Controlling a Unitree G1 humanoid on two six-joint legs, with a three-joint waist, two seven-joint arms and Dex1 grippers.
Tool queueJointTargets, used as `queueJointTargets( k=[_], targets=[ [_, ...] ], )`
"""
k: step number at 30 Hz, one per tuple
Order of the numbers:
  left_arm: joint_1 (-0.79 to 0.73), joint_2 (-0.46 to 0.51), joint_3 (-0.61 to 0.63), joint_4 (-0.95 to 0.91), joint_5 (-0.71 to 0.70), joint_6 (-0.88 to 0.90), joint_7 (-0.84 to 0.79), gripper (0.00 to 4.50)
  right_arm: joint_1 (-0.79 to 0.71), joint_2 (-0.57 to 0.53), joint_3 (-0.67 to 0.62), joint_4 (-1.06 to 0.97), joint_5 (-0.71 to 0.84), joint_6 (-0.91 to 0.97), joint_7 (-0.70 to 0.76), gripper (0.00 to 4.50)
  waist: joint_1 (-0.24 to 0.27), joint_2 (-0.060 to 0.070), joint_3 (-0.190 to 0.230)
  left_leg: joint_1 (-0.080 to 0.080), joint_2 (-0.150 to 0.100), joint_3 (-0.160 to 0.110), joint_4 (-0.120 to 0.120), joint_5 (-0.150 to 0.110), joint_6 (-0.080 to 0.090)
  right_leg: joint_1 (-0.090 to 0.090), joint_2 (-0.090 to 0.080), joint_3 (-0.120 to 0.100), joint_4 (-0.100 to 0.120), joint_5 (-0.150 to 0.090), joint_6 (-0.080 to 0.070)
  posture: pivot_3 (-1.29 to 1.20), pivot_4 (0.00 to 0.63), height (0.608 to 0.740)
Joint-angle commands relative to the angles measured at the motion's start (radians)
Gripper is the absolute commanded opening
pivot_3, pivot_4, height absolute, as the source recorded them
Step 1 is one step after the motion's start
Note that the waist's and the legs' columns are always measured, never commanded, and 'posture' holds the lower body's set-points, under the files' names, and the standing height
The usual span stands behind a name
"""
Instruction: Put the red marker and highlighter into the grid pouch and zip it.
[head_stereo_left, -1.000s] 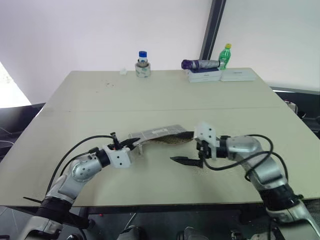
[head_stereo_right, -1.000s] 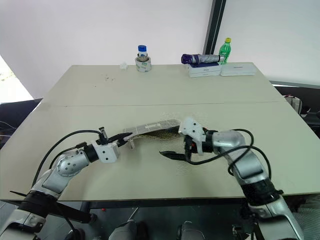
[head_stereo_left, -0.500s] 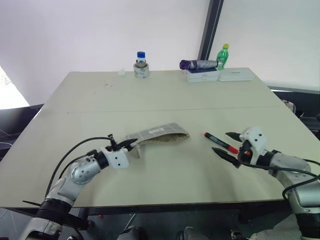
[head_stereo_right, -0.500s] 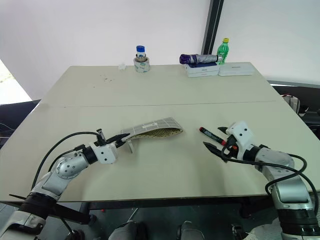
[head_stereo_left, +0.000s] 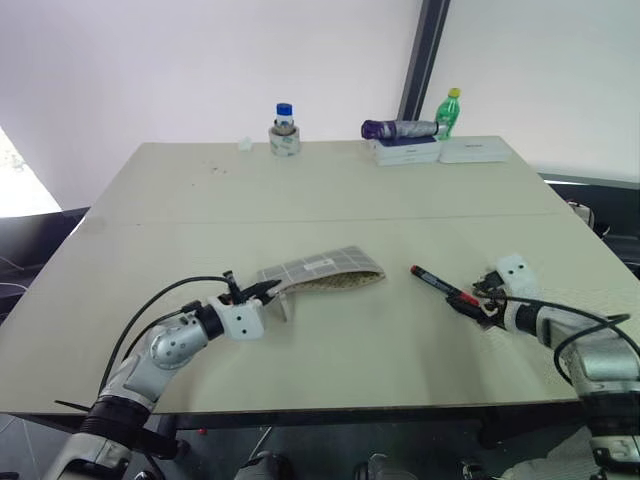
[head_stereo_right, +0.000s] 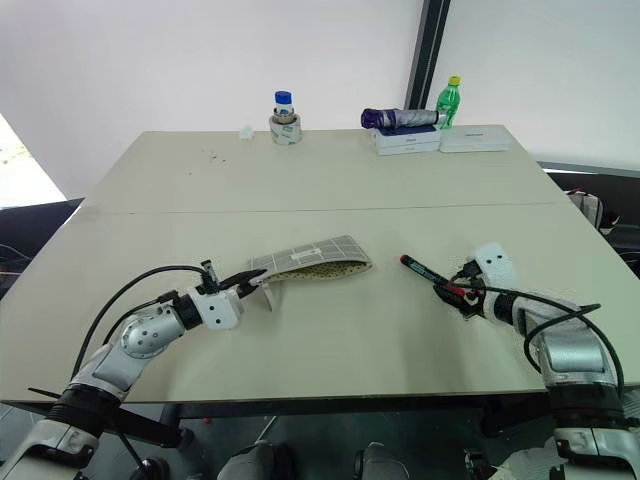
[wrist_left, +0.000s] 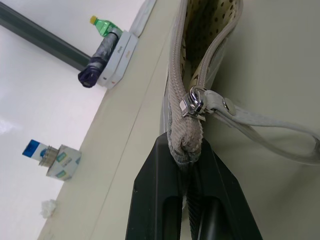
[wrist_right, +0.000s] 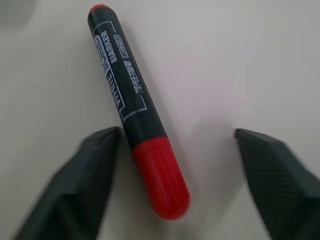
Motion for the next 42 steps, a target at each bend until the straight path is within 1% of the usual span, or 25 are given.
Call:
queueJointTargets(
  k=[1, 3, 4, 6, 10, 12, 14, 16, 18, 21, 26, 31, 34, 37, 39, 40, 42],
  targets=[
    [0.007, 0.010, 0.028, -0.038, -0.005, -0.005, 0.024, 0.00, -0.013, -0.002, -0.020, -0.021, 0.044, 0.042, 0.025, 1.73, 0.000, 0.000, 0.000, 0.000, 0.000, 0.000, 0.000, 0.000, 0.000, 0.000, 0.000, 0.000, 0.000, 0.000, 0.000, 0.00, 0.150, 0.740],
    [0.010, 0.012, 0.027, -0.039, -0.004, -0.005, 0.028, 0.00, -0.012, -0.007, -0.012, -0.046, 0.060, 0.052, 0.046, 0.68, 0.000, 0.000, 0.000, 0.000, 0.000, 0.000, 0.000, 0.000, 0.000, 0.000, 0.000, 0.000, 0.000, 0.000, 0.000, 0.00, 0.150, 0.740],
    [0.010, 0.013, 0.026, -0.037, -0.004, -0.005, 0.029, 0.00, -0.015, -0.007, -0.017, -0.069, 0.081, 0.063, 0.059, 0.37, -0.001, 0.000, 0.000, 0.000, 0.000, 0.000, 0.000, 0.000, 0.000, 0.000, 0.000, 0.000, 0.000, 0.000, 0.000, 0.00, 0.150, 0.740],
    [0.006, 0.013, 0.024, -0.034, -0.003, -0.008, 0.031, 0.00, -0.020, -0.015, -0.030, -0.144, 0.150, 0.076, 0.127, 0.38, -0.001, 0.000, 0.000, 0.000, 0.000, 0.000, 0.000, 0.000, 0.000, 0.000, 0.000, 0.000, 0.000, 0.000, 0.000, 0.00, 0.150, 0.740],
    [-0.007, 0.007, 0.017, -0.028, -0.008, -0.012, 0.028, 0.00, -0.035, -0.045, -0.033, -0.291, 0.264, 0.175, 0.195, 0.38, 0.000, 0.000, 0.000, 0.000, 0.000, 0.000, 0.000, 0.000, 0.000, 0.000, 0.000, 0.000, 0.000, 0.000, 0.000, 0.00, 0.150, 0.740],
    [-0.020, 0.002, 0.011, -0.019, -0.006, -0.016, 0.027, 0.00, -0.037, -0.059, -0.016, -0.396, 0.334, 0.232, 0.230, 0.38, 0.000, 0.000, 0.000, 0.000, 0.000, -0.001, 0.000, -0.001, 0.001, 0.000, -0.001, 0.000, 0.000, 0.000, 0.000, 0.00, 0.150, 0.740],
    [-0.032, -0.002, 0.005, -0.009, 0.000, -0.020, 0.027, 0.00, -0.029, -0.079, 0.024, -0.482, 0.366, 0.268, 0.252, 0.38, 0.002, 0.000, 0.000, 0.000, 0.000, -0.002, 0.000, -0.001, 0.001, 0.000, -0.001, 0.000, 0.000, 0.000, 0.000, 0.00, 0.150, 0.740],
    [-0.041, -0.006, 0.005, -0.010, -0.002, -0.022, 0.030, 0.00, -0.009, -0.119, 0.095, -0.526, 0.312, 0.240, 0.264, 0.38, 0.002, 0.000, 0.000, 0.000, 0.000, -0.002, 0.000, -0.001, 0.001, 0.000, -0.002, -0.001, 0.000, 0.000, 0.000, 0.00, 0.150, 0.740],
    [-0.049, -0.008, 0.012, -0.028, -0.011, -0.025, 0.031, 0.00, -0.016, -0.143, 0.187, -0.496, 0.202, 0.161, 0.246, 0.38, 0.001, -0.001, 0.000, -0.001, -0.001, -0.002, 0.000, -0.001, 0.002, 0.000, -0.002, -0.001, -0.001, 0.000, 0.000, 0.00, 0.150, 0.740],
    [-0.054, -0.003, 0.011, -0.040, -0.020, -0.031, 0.018, 0.00, -0.088, -0.089, 0.209, -0.423, 0.179, 0.143, 0.194, 0.38, -0.001, -0.001, 0.000, -0.001, -0.001, -0.002, 0.001, -0.001, 0.002, 0.000, -0.002, -0.001, -0.001, 0.000, 0.000, 0.00, 0.150, 0.740],
    [-0.053, -0.004, 0.004, -0.053, -0.025, -0.031, 0.003, 0.00, -0.163, -0.057, 0.275, -0.357, 0.118, 0.088, 0.202, 0.38, -0.001, -0.001, 0.000, -0.001, 0.000, -0.001, 0.000, -0.001, 0.002, -0.001, -0.001, -0.001, -0.001, 0.000, 0.000, 0.00, 0.150, 0.740],
    [-0.049, -0.016, -0.007, -0.083, -0.018, -0.015, -0.006, 0.00, -0.215, -0.061, 0.398, -0.280, -0.034, -0.087, 0.240, 0.38, 0.002, -0.001, 0.000, -0.001, -0.001, 0.000, 0.001, -0.001, 0.002, 0.000, -0.001, -0.001, -0.001, 0.000, 0.000, 0.00, 0.150, 0.740],
    [-0.047, -0.014, -0.019, -0.093, -0.009, -0.024, -0.019, 0.00, -0.279, -0.025, 0.465, -0.249, -0.105, -0.186, 0.260, 0.38, -0.002, -0.001, 0.000, -0.001, 0.000, 0.000, 0.001, -0.001, 0.002, -0.001, -0.001, -0.001, -0.001, 0.000, 0.000, 0.00, 0.150, 0.740],
    [-0.051, -0.013, -0.017, -0.110, -0.032, -0.029, -0.034, 0.00, -0.323, 0.022, 0.515, -0.219, -0.162, -0.296, 0.277, 0.38, -0.004, -0.001, 0.000, -0.001, 0.000, 0.000, 0.000, 0.000, 0.000, -0.001, 0.000, -0.001, 0.000, 0.000, 0.000, 0.00, 0.150, 0.740],
    [-0.053, -0.012, -0.015, -0.121, -0.040, -0.035, -0.039, 0.00, -0.339, 0.062, 0.528, -0.175, -0.201, -0.400, 0.262, 0.38, -0.003, -0.001, 0.000, -0.001, 0.000, 0.001, 0.000, 0.002, -0.003, -0.001, 0.000, -0.001, 0.000, 0.000, 0.000, 0.00, 0.150, 0.740],
    [-0.053, -0.012, -0.014, -0.128, -0.044, -0.034, -0.042, 0.00, -0.350, 0.072, 0.542, -0.138, -0.245, -0.480, 0.243, 0.38, -0.002, -0.001, 0.000, -0.001, 0.000, 0.001, 0.000, 0.002, -0.004, -0.001, 0.000, -0.001, -0.001, 0.000, 0.000, 0.00, 0.150, 0.740],
    [-0.049, -0.010, -0.013, -0.137, -0.046, -0.029, -0.046, 0.00, -0.364, 0.084, 0.551, -0.089, -0.290, -0.547, 0.237, 0.38, 0.001, -0.001, 0.000, -0.001, 0.000, 0.001, 0.001, 0.002, -0.004, -0.001, 0.000, -0.001, -0.001, 0.000, 0.000, 0.00, 0.150, 0.740]
  ],
)
